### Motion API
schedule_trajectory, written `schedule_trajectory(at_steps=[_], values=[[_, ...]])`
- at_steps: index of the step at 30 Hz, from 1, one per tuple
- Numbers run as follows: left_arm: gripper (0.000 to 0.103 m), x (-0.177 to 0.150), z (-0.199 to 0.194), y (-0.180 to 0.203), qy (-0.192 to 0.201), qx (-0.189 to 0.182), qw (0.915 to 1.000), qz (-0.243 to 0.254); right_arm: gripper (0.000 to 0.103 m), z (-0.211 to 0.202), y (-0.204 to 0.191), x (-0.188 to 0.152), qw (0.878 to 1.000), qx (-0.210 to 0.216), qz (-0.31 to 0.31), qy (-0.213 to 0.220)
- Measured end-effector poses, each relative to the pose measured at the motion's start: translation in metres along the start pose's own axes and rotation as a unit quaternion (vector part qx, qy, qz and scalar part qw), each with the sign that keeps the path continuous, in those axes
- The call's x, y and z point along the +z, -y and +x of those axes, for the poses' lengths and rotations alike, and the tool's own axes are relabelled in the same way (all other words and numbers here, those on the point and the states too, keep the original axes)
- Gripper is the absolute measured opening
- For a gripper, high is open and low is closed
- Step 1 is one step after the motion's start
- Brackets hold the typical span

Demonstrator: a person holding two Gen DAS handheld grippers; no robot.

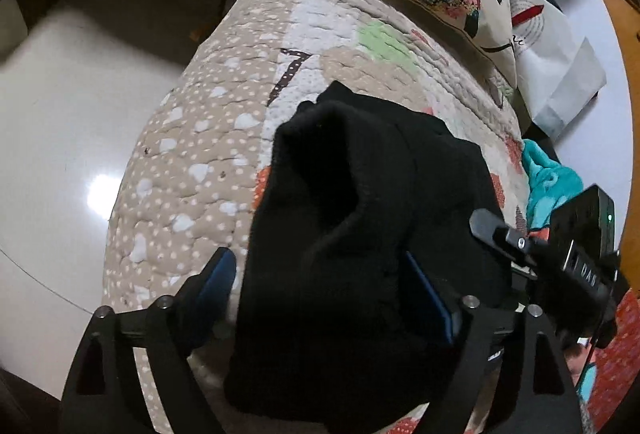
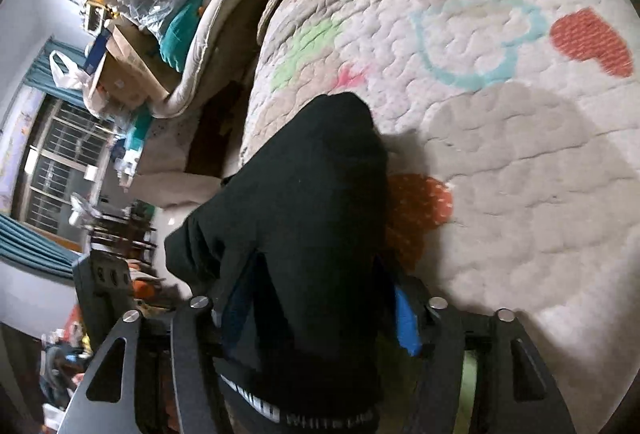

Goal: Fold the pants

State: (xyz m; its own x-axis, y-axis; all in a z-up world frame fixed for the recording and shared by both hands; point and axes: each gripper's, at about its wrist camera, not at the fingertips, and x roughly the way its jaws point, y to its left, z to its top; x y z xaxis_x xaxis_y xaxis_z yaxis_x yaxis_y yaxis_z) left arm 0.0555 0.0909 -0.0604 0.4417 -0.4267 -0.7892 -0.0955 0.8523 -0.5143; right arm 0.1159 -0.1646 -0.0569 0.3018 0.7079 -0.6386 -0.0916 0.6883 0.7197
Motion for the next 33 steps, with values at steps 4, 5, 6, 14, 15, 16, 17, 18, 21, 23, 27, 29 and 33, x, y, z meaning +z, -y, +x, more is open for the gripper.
schedule_trajectory(at_steps=[4,5,6,14,15,16,17,18,21,23,27,29,33], values=[[0.04,0.001,-0.01,0.003,0.012,-0.035,0.9993,0.01,0.056,0.001,-0.006,-0.002,1.0,0.004,-0.007,0.002],[0.037,0.001,-0.012,0.004,0.014,-0.038,0.9991,0.009,0.047,0.002,-0.012,-0.001,1.0,-0.001,-0.017,0.004],[0.036,0.0,-0.013,0.005,0.017,-0.035,0.9992,0.01,0.039,-0.001,-0.017,-0.002,1.0,-0.005,-0.027,0.008],[0.034,0.007,-0.022,0.031,0.022,-0.043,0.9988,0.012,0.03,-0.031,-0.052,0.003,0.996,-0.012,-0.077,0.04],[0.034,0.009,-0.022,0.036,0.02,-0.049,0.9985,0.009,0.03,-0.037,-0.054,0.005,0.995,-0.014,-0.082,0.047],[0.034,0.012,-0.021,0.042,0.019,-0.055,0.9983,0.006,0.03,-0.044,-0.056,0.007,0.995,-0.018,-0.085,0.054],[0.034,0.014,-0.021,0.047,0.018,-0.058,0.9981,0.007,0.03,-0.051,-0.054,0.009,0.994,-0.021,-0.086,0.059],[0.034,0.018,-0.02,0.055,0.02,-0.06,0.998,0.011,0.03,-0.057,-0.052,0.012,0.994,-0.023,-0.083,0.065],[0.034,0.027,-0.018,0.08,0.027,-0.056,0.9976,0.031,0.03,-0.076,-0.041,0.024,0.994,-0.027,-0.064,0.08],[0.034,0.035,-0.013,0.097,0.029,-0.054,0.9973,0.041,0.03,-0.088,-0.033,0.034,0.994,-0.03,-0.05,0.088],[0.034,0.049,0.003,0.12,0.029,-0.044,0.9973,0.052,0.03,-0.101,-0.018,0.056,0.994,-0.042,-0.04,0.098],[0.034,0.057,0.013,0.131,0.034,-0.027,0.9969,0.065,0.03,-0.102,-0.014,0.066,0.992,-0.053,-0.042,0.103],[0.038,0.074,0.046,0.142,0.014,0.015,0.996,0.087,0.031,-0.091,0.002,0.084,0.99,-0.075,-0.044,0.113]])
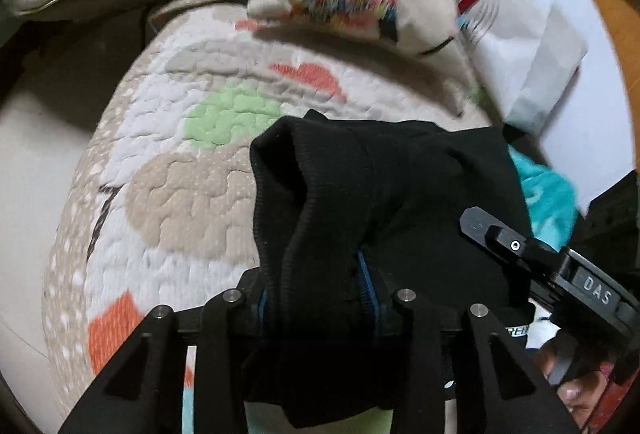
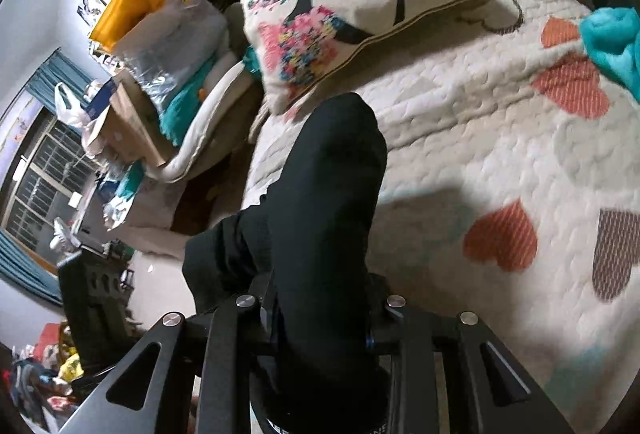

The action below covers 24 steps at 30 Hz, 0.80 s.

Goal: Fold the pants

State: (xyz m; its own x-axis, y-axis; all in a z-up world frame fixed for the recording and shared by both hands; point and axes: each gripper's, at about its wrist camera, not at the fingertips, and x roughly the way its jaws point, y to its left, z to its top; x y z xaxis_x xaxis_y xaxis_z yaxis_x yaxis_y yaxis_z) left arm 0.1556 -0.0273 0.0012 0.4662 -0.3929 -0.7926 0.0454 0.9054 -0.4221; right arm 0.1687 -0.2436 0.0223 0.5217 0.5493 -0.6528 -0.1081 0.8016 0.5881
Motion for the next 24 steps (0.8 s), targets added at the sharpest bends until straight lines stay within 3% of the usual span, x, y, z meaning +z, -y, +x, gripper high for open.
schedule_trajectory(at_steps=[2,4,5,8,10,12,14,16,18,20,24], values=[[0.04,0.004,0.02,-0.008,-0.034,0.03,0.999,-0.004,0.036,0.017,0.015,0.0,1.0,-0.02,0.009,-0.021],[0.041,0.004,0.021,-0.016,-0.04,0.008,0.9989,-0.023,0.041,0.026,0.032,-0.007,0.997,-0.058,0.03,-0.03],[0.041,0.004,0.015,-0.018,-0.04,-0.006,0.9987,-0.032,0.045,0.023,0.043,-0.01,0.997,-0.055,0.05,-0.023],[0.04,0.005,-0.017,-0.016,-0.009,-0.036,0.999,-0.024,0.048,0.0,0.051,-0.008,0.994,-0.067,0.083,0.006],[0.04,0.009,-0.039,-0.011,0.029,-0.054,0.998,-0.013,0.048,-0.026,0.038,-0.003,0.994,-0.075,0.056,0.052],[0.04,0.018,-0.044,-0.006,0.036,-0.077,0.9961,-0.02,0.048,-0.041,0.023,0.0,0.995,-0.055,0.039,0.073],[0.04,0.028,-0.03,0.0,0.021,-0.102,0.994,-0.033,0.046,-0.041,0.014,-0.002,0.997,-0.021,0.047,0.063],[0.04,0.033,-0.008,0.002,0.007,-0.088,0.9953,-0.039,0.045,-0.03,0.009,-0.014,0.998,0.01,0.056,0.038],[0.04,0.036,0.015,-0.001,-0.003,-0.053,0.9978,-0.039,0.045,-0.014,0.004,-0.026,0.998,0.016,0.056,0.007],[0.041,0.036,0.032,-0.009,-0.004,-0.014,0.9988,-0.047,0.043,0.003,0.007,-0.04,0.998,-0.001,0.057,-0.018],[0.044,0.038,0.038,-0.015,0.001,-0.012,0.9988,-0.047,0.041,0.013,-0.009,-0.058,0.998,-0.064,-0.007,0.0]])
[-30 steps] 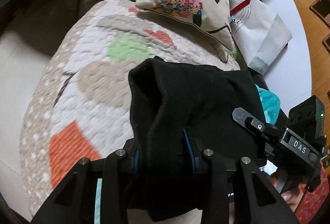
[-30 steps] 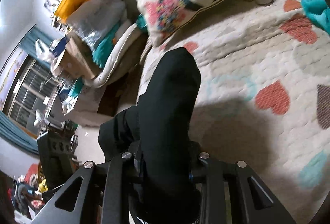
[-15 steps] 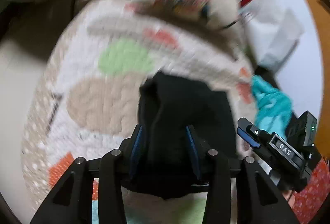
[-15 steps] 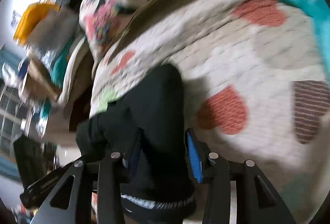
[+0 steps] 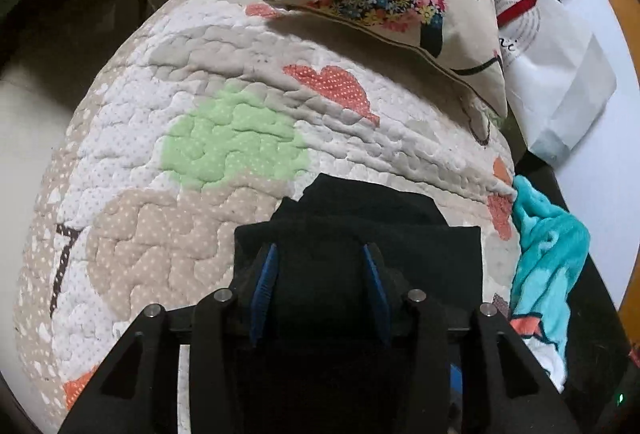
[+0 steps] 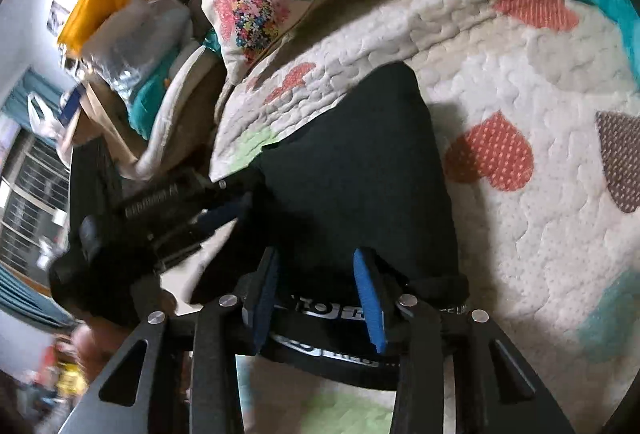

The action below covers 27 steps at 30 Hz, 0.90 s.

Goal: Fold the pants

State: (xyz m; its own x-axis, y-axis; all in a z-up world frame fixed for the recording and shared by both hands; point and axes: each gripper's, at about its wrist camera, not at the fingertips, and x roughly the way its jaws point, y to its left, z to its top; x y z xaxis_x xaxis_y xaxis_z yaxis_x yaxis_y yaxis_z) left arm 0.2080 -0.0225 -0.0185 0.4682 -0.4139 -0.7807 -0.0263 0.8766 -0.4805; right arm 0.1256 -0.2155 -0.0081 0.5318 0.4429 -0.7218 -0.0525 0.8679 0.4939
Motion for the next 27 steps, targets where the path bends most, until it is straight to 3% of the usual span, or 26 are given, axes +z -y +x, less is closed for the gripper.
schedule_trajectory(at_steps=[2,4,6,7,10,12,15,18,23,27], values=[[0.045,0.004,0.001,0.003,-0.003,0.011,0.9999,0.011,0.041,0.001,-0.02,-0.01,0.996,-0.055,-0.073,0.014],[0.045,0.009,0.0,0.0,-0.007,0.01,0.9999,-0.001,0.042,0.004,-0.037,-0.025,0.981,-0.111,-0.152,0.044],[0.045,0.013,-0.005,-0.005,-0.01,-0.002,0.9997,-0.024,0.042,0.004,-0.044,-0.036,0.97,-0.136,-0.192,0.064],[0.045,0.013,-0.014,-0.008,-0.009,-0.007,0.9993,-0.035,0.043,-0.003,-0.044,-0.035,0.97,-0.138,-0.19,0.069],[0.046,0.004,-0.04,-0.011,0.001,0.0,0.9997,-0.024,0.049,-0.04,-0.029,-0.025,0.984,-0.098,-0.121,0.082],[0.048,-0.01,-0.064,-0.014,0.021,0.029,0.9994,0.003,0.061,-0.06,-0.024,-0.021,0.987,-0.091,-0.093,0.091],[0.052,-0.042,-0.094,-0.023,0.049,0.052,0.9973,0.014,0.064,-0.085,-0.013,-0.032,0.987,-0.102,-0.073,0.105],[0.053,-0.078,-0.113,-0.032,0.07,0.072,0.9948,0.018,0.064,-0.091,-0.005,-0.051,0.988,-0.112,-0.058,0.085],[0.053,-0.141,-0.127,-0.022,0.105,0.136,0.9817,0.083,0.064,-0.089,-0.005,-0.083,0.99,-0.119,-0.056,0.055],[0.053,-0.169,-0.139,-0.004,0.124,0.159,0.9706,0.132,0.064,-0.091,-0.01,-0.099,0.987,-0.134,-0.066,0.059]])
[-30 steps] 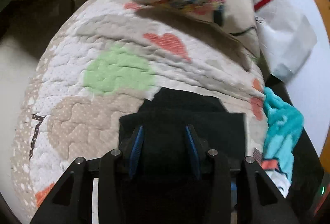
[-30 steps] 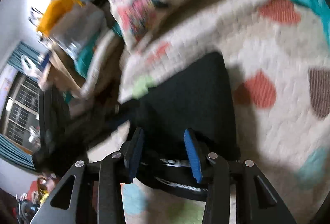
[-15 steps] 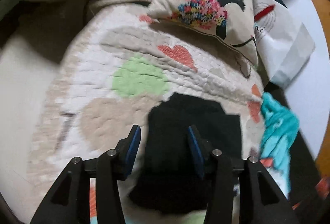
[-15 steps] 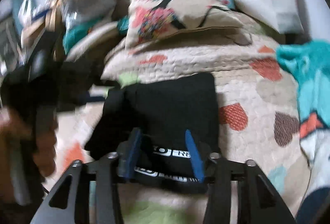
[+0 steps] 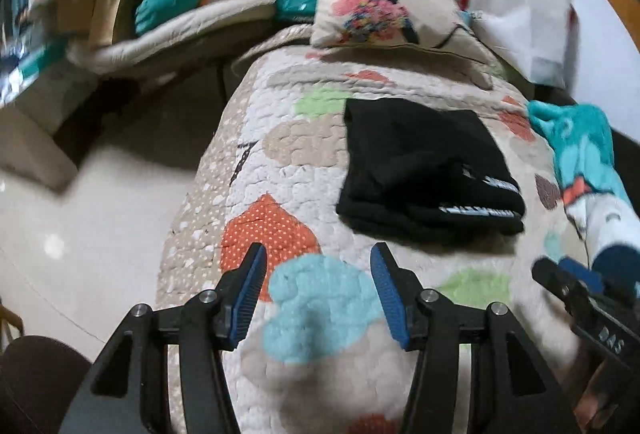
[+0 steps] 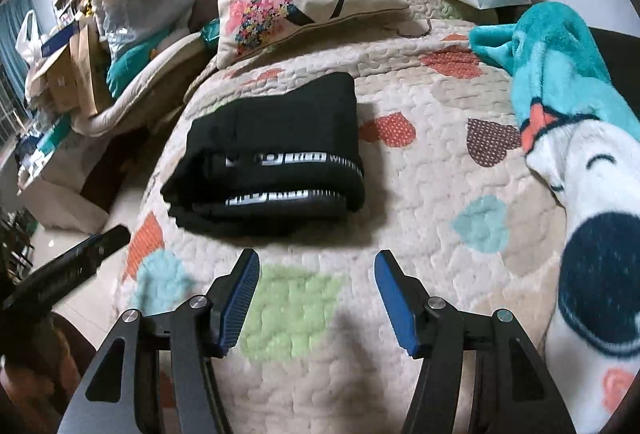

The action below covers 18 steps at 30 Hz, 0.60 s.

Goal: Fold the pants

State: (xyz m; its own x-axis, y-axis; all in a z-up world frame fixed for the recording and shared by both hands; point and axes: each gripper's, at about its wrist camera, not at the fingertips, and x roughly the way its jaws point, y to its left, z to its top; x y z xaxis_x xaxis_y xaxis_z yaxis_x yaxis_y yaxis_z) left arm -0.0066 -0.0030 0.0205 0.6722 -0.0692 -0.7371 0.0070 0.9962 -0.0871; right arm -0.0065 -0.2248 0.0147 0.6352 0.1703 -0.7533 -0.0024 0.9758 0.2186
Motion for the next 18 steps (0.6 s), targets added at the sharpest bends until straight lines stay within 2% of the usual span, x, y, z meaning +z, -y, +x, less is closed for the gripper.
schedule_trajectory(at_steps=[1,3,4,5,8,10,12,14,18], values=[[0.054,0.0,-0.007,0.002,0.01,0.002,0.9999,0.003,0.064,-0.003,0.0,-0.002,1.0,-0.002,0.001,0.004],[0.063,0.001,-0.027,0.006,0.042,0.008,0.9991,0.007,0.065,-0.008,0.002,-0.006,1.0,-0.009,0.007,0.012],[0.073,0.001,-0.042,0.007,0.07,0.016,0.9974,0.008,0.065,-0.01,0.004,-0.007,1.0,-0.012,0.009,0.016],[0.077,0.001,-0.053,0.009,0.095,0.024,0.9951,0.01,0.065,-0.012,0.005,-0.007,1.0,-0.015,0.012,0.018],[0.099,0.001,-0.088,0.014,0.171,0.049,0.9839,0.019,0.065,-0.02,0.011,-0.01,0.999,-0.024,0.021,0.034],[0.103,0.001,-0.111,0.021,0.208,0.072,0.9748,0.031,0.065,-0.025,0.011,-0.01,0.999,-0.025,0.022,0.042],[0.103,0.002,-0.121,0.026,0.219,0.088,0.9711,0.037,0.066,-0.031,0.01,-0.01,0.998,-0.023,0.018,0.053],[0.103,0.003,-0.126,0.029,0.213,0.089,0.9723,0.038,0.067,-0.036,0.006,-0.011,0.998,-0.022,0.009,0.062],[0.103,0.005,-0.119,0.027,0.165,0.037,0.9853,0.022,0.07,-0.043,0.0,-0.013,0.997,-0.02,-0.009,0.076]])
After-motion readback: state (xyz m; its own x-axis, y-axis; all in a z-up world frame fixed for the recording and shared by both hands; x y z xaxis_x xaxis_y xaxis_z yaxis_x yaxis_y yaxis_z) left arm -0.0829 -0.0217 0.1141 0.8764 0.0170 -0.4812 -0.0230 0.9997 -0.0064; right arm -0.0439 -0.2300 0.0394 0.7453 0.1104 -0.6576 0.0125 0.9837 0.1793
